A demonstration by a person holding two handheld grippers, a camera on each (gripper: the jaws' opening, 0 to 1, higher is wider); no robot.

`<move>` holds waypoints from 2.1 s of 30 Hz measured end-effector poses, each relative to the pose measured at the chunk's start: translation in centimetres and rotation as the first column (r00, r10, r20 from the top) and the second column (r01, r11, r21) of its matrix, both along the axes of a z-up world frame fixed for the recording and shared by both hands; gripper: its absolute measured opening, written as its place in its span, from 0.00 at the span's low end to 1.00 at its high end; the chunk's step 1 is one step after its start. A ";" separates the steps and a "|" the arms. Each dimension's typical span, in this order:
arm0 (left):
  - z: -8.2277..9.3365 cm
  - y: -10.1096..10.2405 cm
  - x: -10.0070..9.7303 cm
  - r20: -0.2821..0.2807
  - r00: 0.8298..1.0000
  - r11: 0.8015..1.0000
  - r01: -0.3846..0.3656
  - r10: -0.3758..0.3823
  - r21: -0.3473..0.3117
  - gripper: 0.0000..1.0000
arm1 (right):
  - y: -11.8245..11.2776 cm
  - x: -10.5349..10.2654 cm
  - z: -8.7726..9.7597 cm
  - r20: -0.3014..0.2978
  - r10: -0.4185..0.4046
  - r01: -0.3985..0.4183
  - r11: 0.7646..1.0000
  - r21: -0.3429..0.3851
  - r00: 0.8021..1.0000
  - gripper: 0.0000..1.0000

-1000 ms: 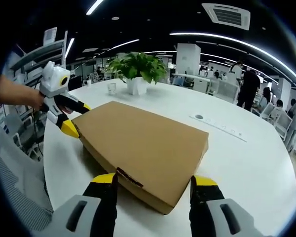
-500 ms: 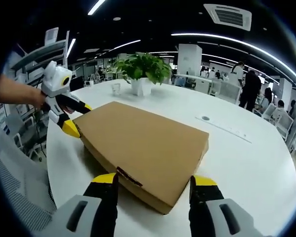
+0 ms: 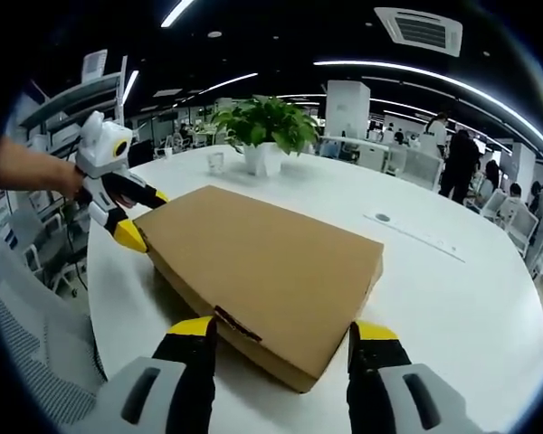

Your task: Operate the shoe box by opening the lid, removing the specified soft item, and placing it in the target area until the item is outside and the box remains undamaged.

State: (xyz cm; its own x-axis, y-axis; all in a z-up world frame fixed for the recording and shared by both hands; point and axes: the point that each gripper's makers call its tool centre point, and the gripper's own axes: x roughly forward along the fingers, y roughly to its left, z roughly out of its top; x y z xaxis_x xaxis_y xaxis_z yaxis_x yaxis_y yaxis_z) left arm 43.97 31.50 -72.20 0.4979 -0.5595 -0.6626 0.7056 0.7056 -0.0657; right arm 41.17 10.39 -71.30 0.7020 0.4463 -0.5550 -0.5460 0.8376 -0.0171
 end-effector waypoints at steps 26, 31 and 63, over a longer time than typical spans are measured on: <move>0.1 1.8 -0.5 0.003 1.000 1.000 0.000 0.000 -0.001 0.68 | 1.9 -0.7 -0.2 0.013 0.013 -0.013 1.000 -0.028 1.000 0.57; 0.0 2.0 -0.4 0.003 1.000 1.000 0.008 -0.008 0.004 0.68 | 2.1 -0.9 -0.1 0.016 0.011 -0.011 1.000 -0.029 1.000 0.56; -0.8 2.4 -2.0 0.049 0.998 0.999 -0.032 0.032 0.010 0.65 | 1.4 -1.3 -1.7 0.009 0.064 -0.063 0.996 -0.067 0.998 0.49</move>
State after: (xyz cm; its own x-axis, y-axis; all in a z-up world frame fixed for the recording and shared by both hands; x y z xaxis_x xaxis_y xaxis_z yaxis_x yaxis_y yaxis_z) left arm 42.00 33.95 -72.95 0.5471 -0.5361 -0.6429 0.6849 0.7282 -0.0243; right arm 39.90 11.77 -72.98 0.6798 0.4526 -0.5771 -0.5976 0.7980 -0.0780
